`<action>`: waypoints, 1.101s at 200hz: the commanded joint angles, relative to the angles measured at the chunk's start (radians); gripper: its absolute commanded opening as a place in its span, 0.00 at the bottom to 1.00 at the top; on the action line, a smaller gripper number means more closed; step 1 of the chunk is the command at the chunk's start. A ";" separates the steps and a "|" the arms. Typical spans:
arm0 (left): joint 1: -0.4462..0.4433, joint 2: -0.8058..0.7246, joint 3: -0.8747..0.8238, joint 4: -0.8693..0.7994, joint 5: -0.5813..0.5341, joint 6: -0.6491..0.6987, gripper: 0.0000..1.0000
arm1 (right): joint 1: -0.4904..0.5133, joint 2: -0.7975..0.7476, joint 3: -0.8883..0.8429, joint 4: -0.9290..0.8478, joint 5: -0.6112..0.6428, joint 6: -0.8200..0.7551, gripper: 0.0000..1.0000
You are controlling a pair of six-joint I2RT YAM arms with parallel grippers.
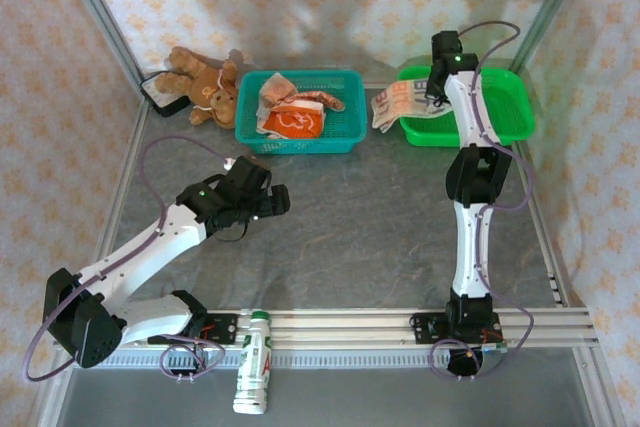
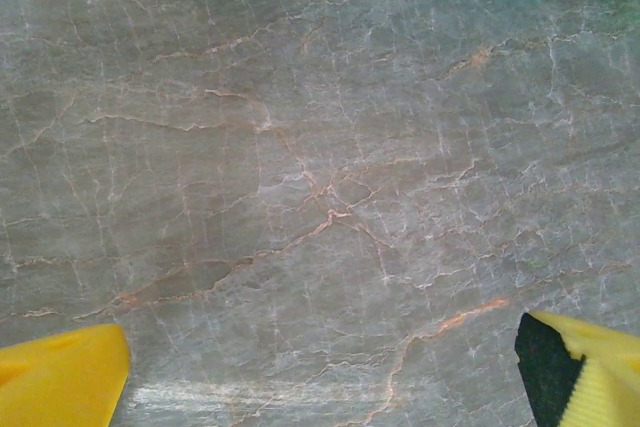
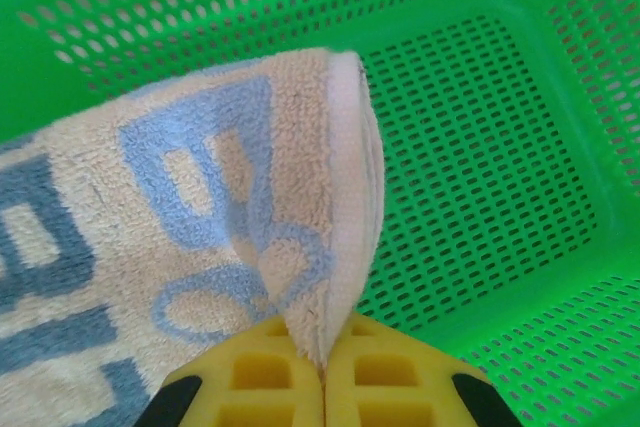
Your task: Fold and stack the towels
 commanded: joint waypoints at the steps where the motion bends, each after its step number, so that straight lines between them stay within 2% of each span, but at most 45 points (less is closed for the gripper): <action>1: 0.008 -0.017 0.031 -0.050 -0.038 -0.004 1.00 | -0.016 0.022 -0.011 0.014 0.036 -0.018 0.00; 86: 0.008 -0.003 0.042 -0.061 -0.040 -0.012 1.00 | -0.034 0.094 -0.011 0.022 0.059 -0.023 0.00; 173: 0.009 0.006 0.048 -0.053 -0.033 -0.013 1.00 | -0.037 0.049 -0.006 0.007 0.193 -0.006 0.00; 220: 0.009 0.004 0.047 -0.052 -0.031 -0.011 1.00 | -0.049 0.028 0.014 0.014 0.197 -0.005 0.00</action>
